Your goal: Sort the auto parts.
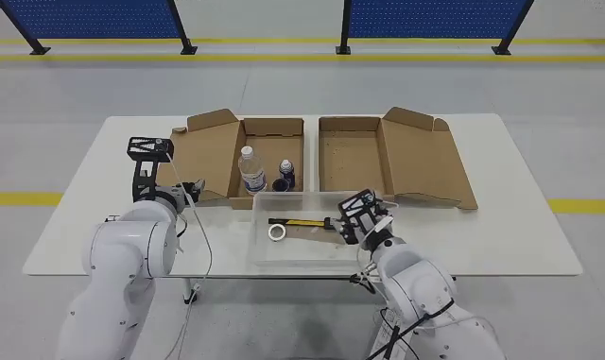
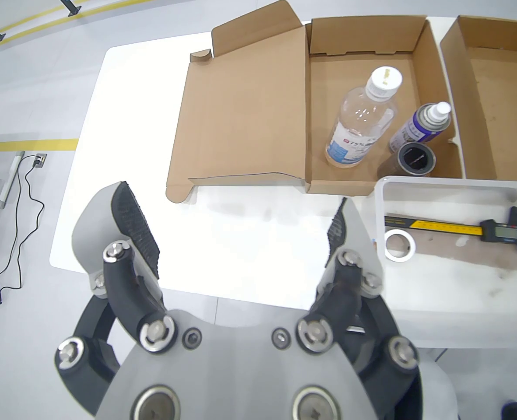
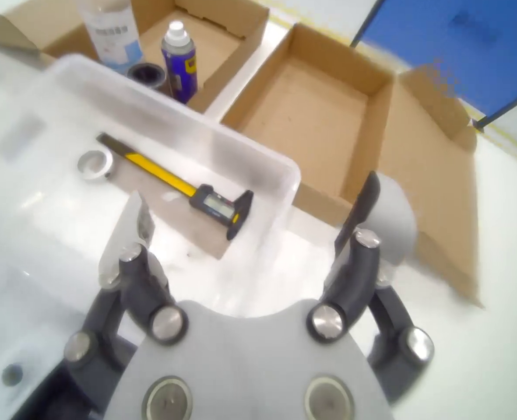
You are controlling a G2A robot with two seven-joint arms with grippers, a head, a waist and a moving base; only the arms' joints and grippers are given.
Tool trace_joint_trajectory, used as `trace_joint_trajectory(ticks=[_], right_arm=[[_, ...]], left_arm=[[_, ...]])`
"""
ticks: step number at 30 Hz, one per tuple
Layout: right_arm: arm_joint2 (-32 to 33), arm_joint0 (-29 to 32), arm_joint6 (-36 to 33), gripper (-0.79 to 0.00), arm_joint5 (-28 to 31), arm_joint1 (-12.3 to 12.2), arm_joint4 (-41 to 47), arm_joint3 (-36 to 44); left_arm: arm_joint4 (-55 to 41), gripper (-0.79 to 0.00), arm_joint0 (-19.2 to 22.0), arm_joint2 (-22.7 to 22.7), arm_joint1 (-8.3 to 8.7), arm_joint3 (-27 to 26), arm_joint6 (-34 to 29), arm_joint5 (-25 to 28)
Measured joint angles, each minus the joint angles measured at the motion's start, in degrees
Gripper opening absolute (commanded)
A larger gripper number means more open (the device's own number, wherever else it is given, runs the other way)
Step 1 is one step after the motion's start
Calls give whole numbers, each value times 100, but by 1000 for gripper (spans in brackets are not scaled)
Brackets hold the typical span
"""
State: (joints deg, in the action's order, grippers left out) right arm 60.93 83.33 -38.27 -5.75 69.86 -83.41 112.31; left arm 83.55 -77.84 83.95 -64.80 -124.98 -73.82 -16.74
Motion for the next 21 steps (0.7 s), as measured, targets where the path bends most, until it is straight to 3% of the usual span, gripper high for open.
trace_joint_trajectory(ticks=[6,21], right_arm=[[-310,-129,-36,0,-621,145,440,-315],[-615,-578,-199,0,-841,381,1500,-475]], left_arm=[[0,0,0,0,0,0,0,0],[0,0,0,0,0,0,0,0]])
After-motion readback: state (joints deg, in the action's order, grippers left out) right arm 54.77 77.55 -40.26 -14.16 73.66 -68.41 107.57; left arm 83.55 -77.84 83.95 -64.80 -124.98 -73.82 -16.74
